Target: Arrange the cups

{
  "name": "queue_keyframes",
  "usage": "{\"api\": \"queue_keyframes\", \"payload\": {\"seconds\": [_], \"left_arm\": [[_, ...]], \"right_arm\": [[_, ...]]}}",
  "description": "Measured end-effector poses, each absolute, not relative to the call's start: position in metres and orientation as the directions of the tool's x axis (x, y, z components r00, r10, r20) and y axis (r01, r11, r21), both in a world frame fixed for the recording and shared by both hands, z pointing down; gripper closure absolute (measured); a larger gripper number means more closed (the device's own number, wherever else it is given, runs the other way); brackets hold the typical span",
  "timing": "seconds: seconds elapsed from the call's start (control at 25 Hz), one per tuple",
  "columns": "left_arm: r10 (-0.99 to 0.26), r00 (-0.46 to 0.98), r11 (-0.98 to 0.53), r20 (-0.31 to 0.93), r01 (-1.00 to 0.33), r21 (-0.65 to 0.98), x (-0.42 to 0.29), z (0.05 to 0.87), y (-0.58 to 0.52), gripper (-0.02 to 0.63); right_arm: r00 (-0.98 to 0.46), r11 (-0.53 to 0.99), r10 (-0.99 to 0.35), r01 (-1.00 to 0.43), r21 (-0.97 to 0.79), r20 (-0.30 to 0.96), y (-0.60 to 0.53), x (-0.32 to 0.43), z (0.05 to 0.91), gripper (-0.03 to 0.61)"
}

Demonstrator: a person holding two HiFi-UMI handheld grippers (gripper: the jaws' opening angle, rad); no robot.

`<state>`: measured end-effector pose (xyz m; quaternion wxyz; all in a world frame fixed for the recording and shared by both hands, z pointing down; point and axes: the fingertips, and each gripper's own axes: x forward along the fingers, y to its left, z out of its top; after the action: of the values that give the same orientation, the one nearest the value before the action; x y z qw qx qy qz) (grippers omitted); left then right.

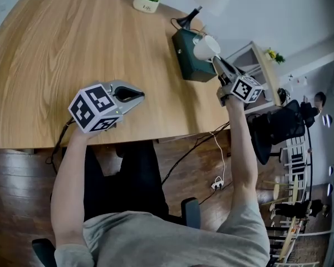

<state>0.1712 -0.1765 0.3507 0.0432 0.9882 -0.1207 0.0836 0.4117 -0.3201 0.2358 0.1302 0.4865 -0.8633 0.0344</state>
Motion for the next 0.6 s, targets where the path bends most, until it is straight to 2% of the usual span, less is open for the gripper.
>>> {"api": "queue_keyframes", "payload": {"seconds": [0.2,0.6], "left_arm": [[-0.229,0.957,-0.968,0.177,-0.244,0.065,0.172,0.351,-0.177,0.604],[-0.228,0.958,-0.968,0.175,-0.243,0.066,0.172,0.349,-0.176,0.604]], "right_arm": [[-0.380,0.427,-0.854,-0.902,0.064,0.355,-0.334,0.474,0.253,0.518],[-0.362,0.409,-0.846,-0.912,0.041,0.392,-0.344,0.486,0.272,0.518]]}}
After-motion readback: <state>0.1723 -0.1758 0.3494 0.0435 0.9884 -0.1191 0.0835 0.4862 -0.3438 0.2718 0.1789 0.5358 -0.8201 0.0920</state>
